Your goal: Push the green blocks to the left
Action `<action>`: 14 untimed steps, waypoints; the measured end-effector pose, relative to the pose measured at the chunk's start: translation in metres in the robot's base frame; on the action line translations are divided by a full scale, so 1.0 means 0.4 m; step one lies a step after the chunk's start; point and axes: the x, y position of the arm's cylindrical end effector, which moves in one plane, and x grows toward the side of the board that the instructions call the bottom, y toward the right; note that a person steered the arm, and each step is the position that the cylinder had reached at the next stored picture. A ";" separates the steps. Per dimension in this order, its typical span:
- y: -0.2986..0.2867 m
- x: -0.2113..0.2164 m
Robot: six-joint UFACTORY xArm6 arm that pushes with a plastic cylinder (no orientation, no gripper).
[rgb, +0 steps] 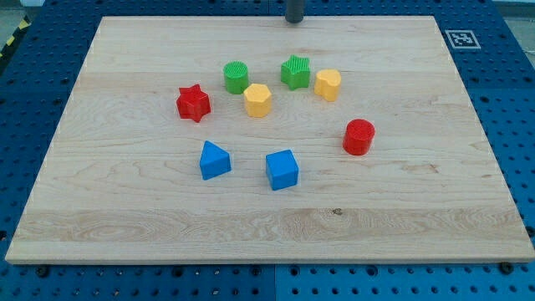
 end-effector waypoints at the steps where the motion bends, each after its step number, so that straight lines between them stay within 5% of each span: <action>1: 0.001 0.000; 2: 0.001 0.006; 4: 0.001 0.230; 7: 0.094 0.307; 9: -0.054 0.337; 11: 0.108 0.337; 14: 0.017 0.427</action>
